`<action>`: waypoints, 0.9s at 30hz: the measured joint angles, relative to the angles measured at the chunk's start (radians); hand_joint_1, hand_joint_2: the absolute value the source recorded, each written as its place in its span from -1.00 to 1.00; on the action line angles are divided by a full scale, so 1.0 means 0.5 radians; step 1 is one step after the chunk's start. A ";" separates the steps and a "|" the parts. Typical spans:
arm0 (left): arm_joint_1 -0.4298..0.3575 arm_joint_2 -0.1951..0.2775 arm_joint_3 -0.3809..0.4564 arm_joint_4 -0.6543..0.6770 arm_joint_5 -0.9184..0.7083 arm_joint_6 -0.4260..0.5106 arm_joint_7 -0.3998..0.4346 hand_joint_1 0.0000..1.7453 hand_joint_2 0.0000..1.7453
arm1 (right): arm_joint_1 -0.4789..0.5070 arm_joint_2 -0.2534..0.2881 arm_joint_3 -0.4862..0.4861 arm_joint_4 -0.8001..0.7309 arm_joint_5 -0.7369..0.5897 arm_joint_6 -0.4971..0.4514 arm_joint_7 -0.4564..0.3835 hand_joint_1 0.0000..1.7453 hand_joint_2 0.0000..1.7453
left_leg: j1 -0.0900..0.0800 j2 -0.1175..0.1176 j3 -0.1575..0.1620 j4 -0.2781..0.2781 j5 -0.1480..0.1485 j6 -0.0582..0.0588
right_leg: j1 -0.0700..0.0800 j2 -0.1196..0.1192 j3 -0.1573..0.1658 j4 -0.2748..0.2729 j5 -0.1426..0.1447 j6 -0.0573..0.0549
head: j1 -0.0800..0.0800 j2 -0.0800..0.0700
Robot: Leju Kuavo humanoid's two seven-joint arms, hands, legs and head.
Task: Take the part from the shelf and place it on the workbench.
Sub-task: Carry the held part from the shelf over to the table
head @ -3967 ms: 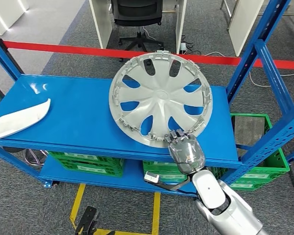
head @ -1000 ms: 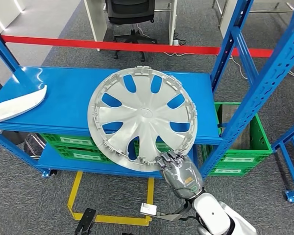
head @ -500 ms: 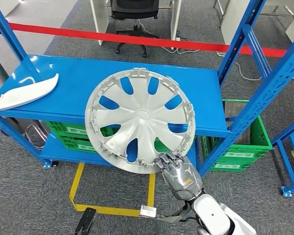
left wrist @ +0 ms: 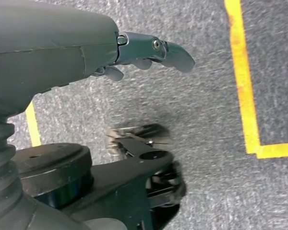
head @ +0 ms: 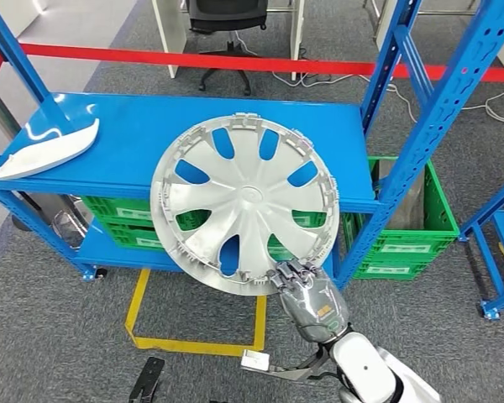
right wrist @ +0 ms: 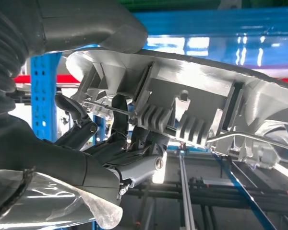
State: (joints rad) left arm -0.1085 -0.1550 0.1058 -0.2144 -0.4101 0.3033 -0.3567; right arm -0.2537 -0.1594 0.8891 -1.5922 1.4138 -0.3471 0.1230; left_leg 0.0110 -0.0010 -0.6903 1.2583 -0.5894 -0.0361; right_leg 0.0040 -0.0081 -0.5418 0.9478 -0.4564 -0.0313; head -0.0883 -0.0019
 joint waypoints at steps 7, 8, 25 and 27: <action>-0.004 -0.002 0.002 0.000 -0.001 0.000 0.000 -1.00 1.00 | 0.006 0.000 0.000 0.002 0.000 0.000 0.001 1.00 1.00 | 0.020 -0.009 0.344 -0.486 0.148 -0.014 | 0.000 0.008 -0.154 0.127 0.037 0.062 | -0.008 0.000; -0.002 -0.002 0.002 0.000 -0.002 0.000 0.000 -1.00 1.00 | 0.006 0.000 0.000 0.002 0.000 0.000 0.002 1.00 1.00 | 0.019 -0.010 0.328 -0.483 0.155 0.009 | 0.000 0.010 -0.165 0.134 0.047 0.074 | -0.007 0.000; -0.005 -0.010 0.006 -0.001 -0.011 0.007 0.000 -1.00 1.00 | -0.005 0.000 -0.001 0.002 0.001 -0.003 0.000 1.00 1.00 | -0.011 0.001 0.103 -0.494 0.385 0.078 | 0.040 0.013 0.130 0.054 -0.171 0.006 | 0.009 0.000; -0.003 -0.009 0.006 -0.001 -0.012 0.006 0.000 -1.00 1.00 | -0.006 0.000 -0.001 0.002 0.001 -0.003 0.001 1.00 1.00 | -0.009 0.000 0.091 -0.502 0.385 0.054 | 0.030 0.009 0.110 0.018 -0.122 0.004 | 0.011 0.000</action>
State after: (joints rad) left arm -0.1099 -0.1597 0.1090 -0.2148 -0.4162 0.3061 -0.3567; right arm -0.2567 -0.1593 0.8888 -1.5911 1.4141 -0.3487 0.1237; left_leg 0.0065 -0.0012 -0.6446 1.0071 -0.3969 -0.0089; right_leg 0.0191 -0.0038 -0.4866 0.9568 -0.5176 -0.0294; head -0.0830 -0.0019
